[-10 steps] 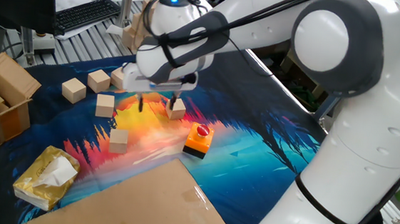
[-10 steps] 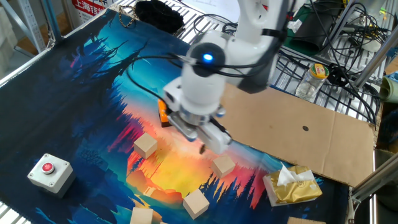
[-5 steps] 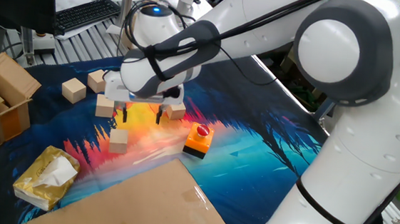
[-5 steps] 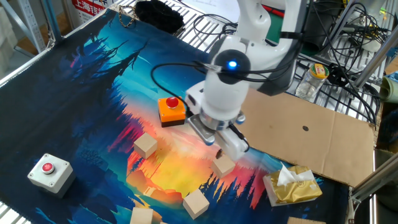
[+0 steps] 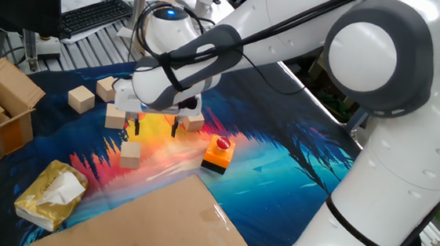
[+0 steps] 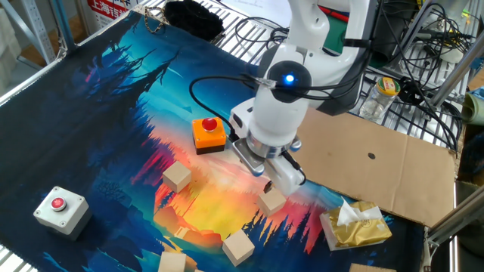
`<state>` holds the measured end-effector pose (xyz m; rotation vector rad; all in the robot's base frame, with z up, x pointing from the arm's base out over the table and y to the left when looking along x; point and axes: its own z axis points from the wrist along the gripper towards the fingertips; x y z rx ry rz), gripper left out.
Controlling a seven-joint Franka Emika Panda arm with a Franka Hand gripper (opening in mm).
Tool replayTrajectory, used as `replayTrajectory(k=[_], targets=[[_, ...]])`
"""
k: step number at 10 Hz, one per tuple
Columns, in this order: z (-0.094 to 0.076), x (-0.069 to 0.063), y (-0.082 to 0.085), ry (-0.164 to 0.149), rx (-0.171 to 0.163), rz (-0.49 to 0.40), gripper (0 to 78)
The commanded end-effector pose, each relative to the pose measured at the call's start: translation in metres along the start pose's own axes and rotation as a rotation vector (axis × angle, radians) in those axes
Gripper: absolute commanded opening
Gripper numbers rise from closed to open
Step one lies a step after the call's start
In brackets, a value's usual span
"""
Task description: Stack the blocks into a pyramid shape
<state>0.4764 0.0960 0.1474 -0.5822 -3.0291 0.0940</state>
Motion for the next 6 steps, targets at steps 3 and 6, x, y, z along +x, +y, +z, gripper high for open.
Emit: replayTrajectory(k=[3,6], targets=[[-0.001,0.000,0.000,0.031,-0.020,-0.192,77.4],[0.000,0.018,0.025,0.035,-0.025,-0.095,77.4]])
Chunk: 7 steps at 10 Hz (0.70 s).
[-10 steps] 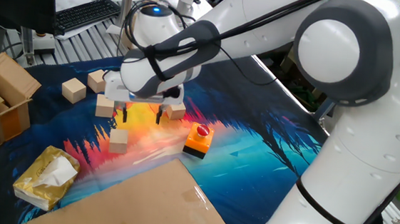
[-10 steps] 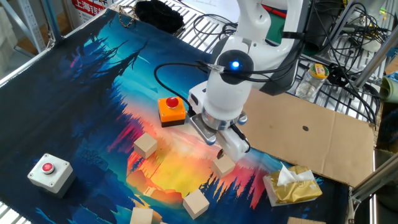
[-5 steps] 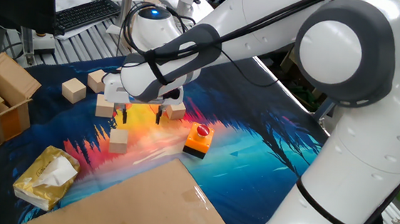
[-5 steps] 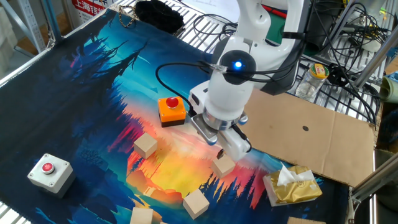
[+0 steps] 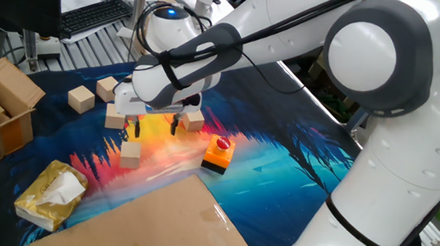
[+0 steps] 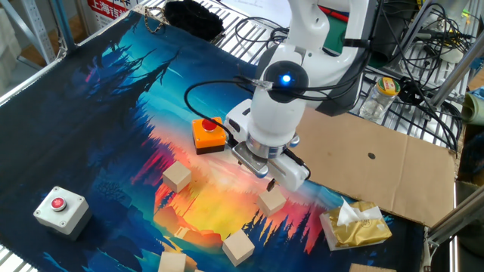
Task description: Stack the blocks into a pyramid shape
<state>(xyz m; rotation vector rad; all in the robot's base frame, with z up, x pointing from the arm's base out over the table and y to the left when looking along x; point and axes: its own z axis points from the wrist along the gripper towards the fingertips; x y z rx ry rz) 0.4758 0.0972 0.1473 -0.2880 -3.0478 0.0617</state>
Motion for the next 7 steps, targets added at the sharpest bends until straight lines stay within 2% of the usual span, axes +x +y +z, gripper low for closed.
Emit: replayTrajectory(k=[1,2,4,7], targets=[[0.000,0.017,0.037,0.013,-0.016,0.121,77.4],[0.000,0.019,0.040,0.014,-0.019,0.128,77.4],[0.011,0.027,0.047,0.007,-0.034,0.155,77.4],[0.020,0.026,0.047,0.002,-0.034,0.159,77.4]])
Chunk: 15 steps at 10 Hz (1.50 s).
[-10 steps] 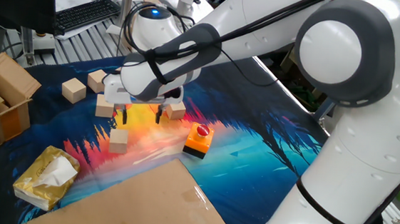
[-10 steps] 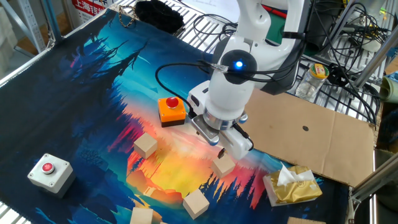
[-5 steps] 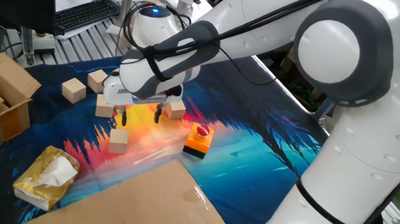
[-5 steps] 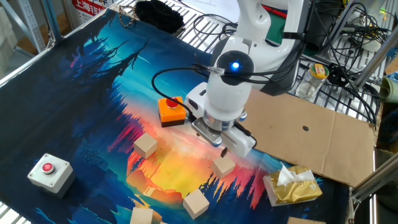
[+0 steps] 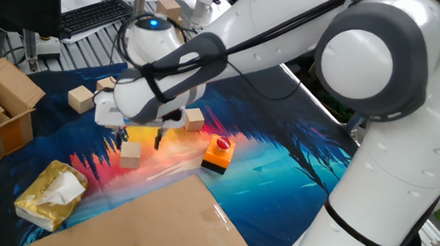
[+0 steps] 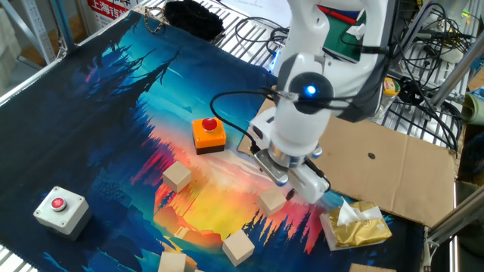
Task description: Stack the blocks into a pyramid shape
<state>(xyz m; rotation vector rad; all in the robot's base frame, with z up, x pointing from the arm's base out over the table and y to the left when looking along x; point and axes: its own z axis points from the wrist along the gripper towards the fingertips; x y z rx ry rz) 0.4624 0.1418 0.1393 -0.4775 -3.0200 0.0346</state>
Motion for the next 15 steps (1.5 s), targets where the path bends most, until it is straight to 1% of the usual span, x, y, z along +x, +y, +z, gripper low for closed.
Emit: replayTrajectory(k=[1,3,4,5,8,10,13,15], targets=[[0.014,0.005,0.005,-0.020,-0.017,0.071,77.4],[0.016,0.004,0.006,-0.025,-0.020,0.075,77.4],[0.019,0.003,0.006,-0.033,-0.022,0.078,77.4],[0.026,0.001,0.007,-0.040,-0.025,0.085,77.4],[0.034,-0.006,0.009,-0.041,-0.030,0.095,77.4],[0.035,-0.007,0.009,-0.040,-0.033,0.098,77.4],[0.046,-0.007,0.012,-0.047,-0.035,0.113,77.4],[0.048,-0.006,0.013,-0.047,-0.036,0.120,77.4]])
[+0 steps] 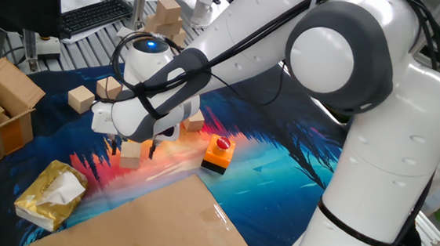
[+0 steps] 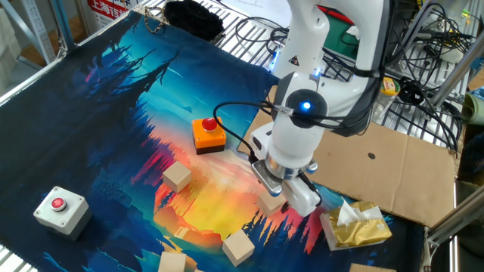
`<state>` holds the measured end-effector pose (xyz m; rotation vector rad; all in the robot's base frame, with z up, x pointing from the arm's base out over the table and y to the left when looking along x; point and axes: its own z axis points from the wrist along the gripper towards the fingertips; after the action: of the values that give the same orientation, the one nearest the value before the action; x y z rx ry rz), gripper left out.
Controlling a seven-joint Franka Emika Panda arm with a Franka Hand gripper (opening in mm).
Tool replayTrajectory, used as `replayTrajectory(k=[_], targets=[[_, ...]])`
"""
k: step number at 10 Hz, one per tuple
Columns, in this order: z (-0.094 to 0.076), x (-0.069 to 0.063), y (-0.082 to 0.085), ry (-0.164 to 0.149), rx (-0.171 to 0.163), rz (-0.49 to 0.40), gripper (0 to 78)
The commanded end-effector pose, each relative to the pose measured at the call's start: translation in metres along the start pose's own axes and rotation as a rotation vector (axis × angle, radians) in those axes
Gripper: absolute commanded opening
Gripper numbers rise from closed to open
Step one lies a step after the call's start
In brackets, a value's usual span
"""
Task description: Stack the blocks into a pyramid shape
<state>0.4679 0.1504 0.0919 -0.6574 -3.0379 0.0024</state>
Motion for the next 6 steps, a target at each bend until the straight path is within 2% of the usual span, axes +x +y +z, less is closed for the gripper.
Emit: replayTrajectory(k=[1,6], targets=[[0.0022,0.0007,0.0018,-0.003,-0.003,0.006,77.4],[0.0039,-0.0026,0.0030,-0.004,-0.005,-0.011,77.4]])
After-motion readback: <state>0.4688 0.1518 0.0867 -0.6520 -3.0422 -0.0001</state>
